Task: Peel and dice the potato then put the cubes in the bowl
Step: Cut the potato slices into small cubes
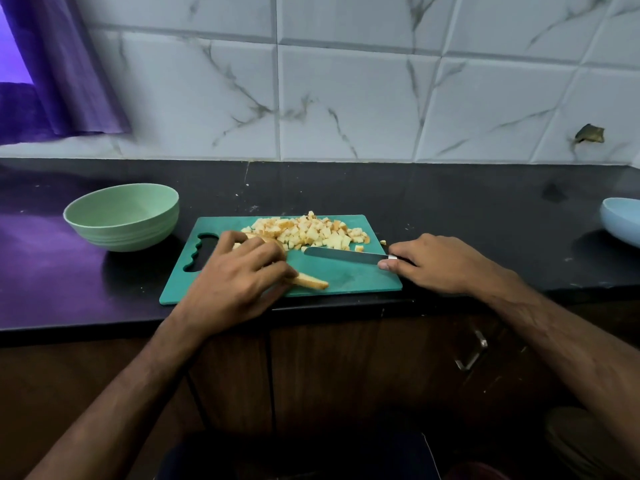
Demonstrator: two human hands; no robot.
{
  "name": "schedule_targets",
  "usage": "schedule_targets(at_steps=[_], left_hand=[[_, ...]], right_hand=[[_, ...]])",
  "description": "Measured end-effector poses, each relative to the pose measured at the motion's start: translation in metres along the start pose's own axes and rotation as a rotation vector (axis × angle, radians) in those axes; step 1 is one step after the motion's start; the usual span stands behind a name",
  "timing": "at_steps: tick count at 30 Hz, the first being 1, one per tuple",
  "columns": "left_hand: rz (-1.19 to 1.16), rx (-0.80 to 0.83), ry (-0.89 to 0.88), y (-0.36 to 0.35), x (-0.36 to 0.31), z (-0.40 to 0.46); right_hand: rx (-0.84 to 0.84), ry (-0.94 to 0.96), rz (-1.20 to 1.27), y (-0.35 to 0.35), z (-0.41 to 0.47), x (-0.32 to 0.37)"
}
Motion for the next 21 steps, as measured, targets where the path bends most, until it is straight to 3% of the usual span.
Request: schedule_targets(at_steps=[7, 13, 21], left_hand=[[-0.146, 0.112, 0.006, -0.023, 0.0, 0.014], [-0.182, 0.187, 0.164, -0.024, 0.012, 0.012], [-0.189, 0.215, 0.221, -0.025, 0.008, 0.018]], right_hand=[[0.069, -0.028, 0.009, 0.003, -0.006, 0.0], [0.091, -0.032, 0.299, 0.005, -0.028, 0.012], [0.011, -0.101, 0.219, 0.001, -0.041, 0.05]])
Point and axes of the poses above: each hand's wrist, its own z-axis towards the middle knuckle, its own y-axis out of the back of the hand, x = y × z, the point moved 3 cm from there along z, towards the middle knuckle, and after that the axes turned 8 degrees about -z, right-handed, at the moved point
